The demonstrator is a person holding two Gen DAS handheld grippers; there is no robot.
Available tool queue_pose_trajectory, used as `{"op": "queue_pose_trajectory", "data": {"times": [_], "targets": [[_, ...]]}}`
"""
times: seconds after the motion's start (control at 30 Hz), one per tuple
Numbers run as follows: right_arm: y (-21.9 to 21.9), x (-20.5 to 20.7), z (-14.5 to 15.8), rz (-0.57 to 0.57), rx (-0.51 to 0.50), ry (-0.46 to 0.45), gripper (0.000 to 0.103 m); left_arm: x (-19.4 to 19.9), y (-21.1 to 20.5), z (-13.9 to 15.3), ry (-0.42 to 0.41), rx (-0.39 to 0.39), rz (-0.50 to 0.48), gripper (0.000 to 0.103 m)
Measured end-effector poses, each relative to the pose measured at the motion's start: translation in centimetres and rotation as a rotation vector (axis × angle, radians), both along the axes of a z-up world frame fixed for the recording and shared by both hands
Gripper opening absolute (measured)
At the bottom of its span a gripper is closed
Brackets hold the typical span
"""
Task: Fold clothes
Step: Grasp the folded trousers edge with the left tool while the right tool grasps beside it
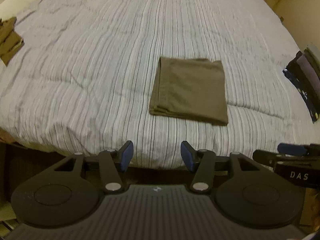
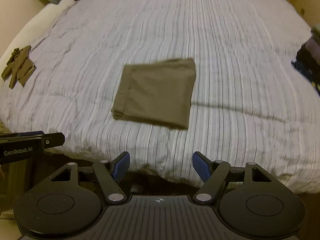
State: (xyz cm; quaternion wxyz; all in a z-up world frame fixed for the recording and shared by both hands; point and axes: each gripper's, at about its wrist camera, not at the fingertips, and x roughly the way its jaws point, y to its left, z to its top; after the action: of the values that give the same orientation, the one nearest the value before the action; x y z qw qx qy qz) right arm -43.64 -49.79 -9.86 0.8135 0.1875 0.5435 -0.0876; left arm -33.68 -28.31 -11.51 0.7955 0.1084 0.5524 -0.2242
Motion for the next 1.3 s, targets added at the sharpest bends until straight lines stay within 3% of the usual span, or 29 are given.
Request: {"op": "queue_pose_trajectory", "data": {"times": [0.17,0.43,0.67,0.77,1.0,1.3], "targets": [[-1.3,-1.1,-2.7,-0.043,0.061,0.005,0.072,2.0,0.9,-2.5,0.049,-0.058,0.034,0.048],[-5.9,-2.1,-10.6,-0.231,0.2,0.023,0.072,7.4,-0.1,-10.2,0.158,-0.162,0.079,0.048],[-10.6,0.7,-13.6,-0.312,0.302,-0.13,0.072,12.1,-1.5,-14.4,0.13,-0.31,0.038,0.056],[-12.4,2.6,-15.1,-0.332,0.367,-0.192,0.072,14.1,-1.5,-16.8,0.185,-0.377,0.056,0.056],[-13.9,6.0,-17.8,-0.309,0.449,-0.23,0.072,17.3,-1.5,-20.5,0.295,-0.505,0.142,0.057],[-14.4,9.9,-20.7,-0.214,0.547,-0.203,0.072,19.9,-2.5,-23.4,0.411,-0.622,0.114,0.057]]}}
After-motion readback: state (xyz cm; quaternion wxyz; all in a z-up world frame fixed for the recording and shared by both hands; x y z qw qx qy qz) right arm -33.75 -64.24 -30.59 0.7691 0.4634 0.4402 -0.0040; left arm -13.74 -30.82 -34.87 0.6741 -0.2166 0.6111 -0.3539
